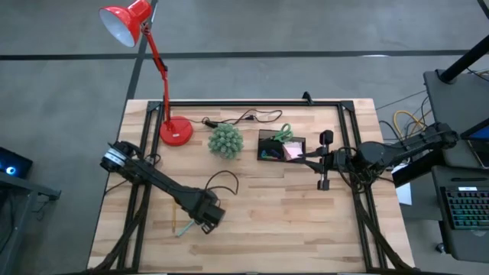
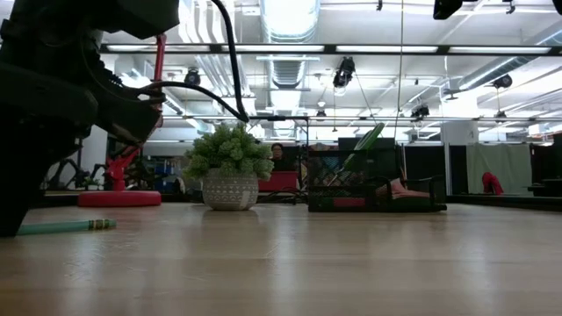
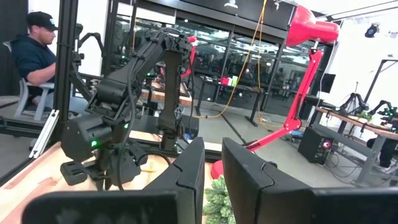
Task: Pick and place office supplies into organizer
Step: Put the blue pencil into the black desk organizer
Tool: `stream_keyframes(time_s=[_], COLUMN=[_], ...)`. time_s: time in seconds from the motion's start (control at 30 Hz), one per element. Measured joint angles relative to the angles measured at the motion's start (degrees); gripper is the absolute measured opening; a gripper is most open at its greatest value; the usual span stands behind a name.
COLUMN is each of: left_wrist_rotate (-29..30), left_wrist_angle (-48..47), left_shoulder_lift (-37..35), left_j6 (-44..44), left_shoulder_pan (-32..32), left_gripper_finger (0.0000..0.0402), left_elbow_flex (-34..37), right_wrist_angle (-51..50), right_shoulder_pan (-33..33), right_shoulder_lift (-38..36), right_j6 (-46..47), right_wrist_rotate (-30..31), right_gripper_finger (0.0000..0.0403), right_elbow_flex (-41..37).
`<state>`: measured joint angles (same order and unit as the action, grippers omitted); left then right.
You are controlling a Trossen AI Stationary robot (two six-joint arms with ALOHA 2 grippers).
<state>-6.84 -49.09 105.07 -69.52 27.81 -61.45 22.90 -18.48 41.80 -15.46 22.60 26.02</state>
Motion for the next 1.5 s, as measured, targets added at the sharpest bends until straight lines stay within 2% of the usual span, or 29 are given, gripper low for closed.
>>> stream_keyframes(time_s=[0.17,0.33,0.53,0.97,1.23,1.37,1.5], left_wrist_rotate=[0.2,0.0,0.1,6.6,17.2,23.0,30.0], left_wrist_angle=[0.7,0.8,0.8,3.5,22.9,36.4,45.3], left_shoulder_lift=[0.0,-0.4,-4.3,-14.2,-17.3,-17.2,-17.1], left_j6=[3.9,5.5,5.7,8.7,26.2,40.9,55.6], left_shoulder_pan=[0.0,-0.1,-0.7,-2.1,-4.9,-5.5,-6.7], left_gripper_finger=[0.0007,0.0007,0.0007,0.0006,0.0006,0.0006,0.0006], left_elbow_flex=[0.9,1.1,1.3,1.5,1.5,2.0,2.4], right_wrist_angle=[0.0,0.0,0.0,0.0,0.0,0.0,0.0], right_shoulder_pan=[0.0,0.0,0.0,0.0,0.0,0.0,0.0], right_shoulder_lift=[0.0,0.0,0.0,0.0,0.0,0.0,0.0], right_j6=[0.0,0.0,0.0,0.0,0.4,0.4,0.4], right_wrist_rotate=[0.0,0.0,0.0,0.0,0.0,0.0,0.0], right_gripper_finger=[0.0047,0.0047,0.0047,0.0047,0.0047,0.0047,0.0047], right_elbow_flex=[0.0,0.0,0.0,0.0,0.0,0.0,0.0])
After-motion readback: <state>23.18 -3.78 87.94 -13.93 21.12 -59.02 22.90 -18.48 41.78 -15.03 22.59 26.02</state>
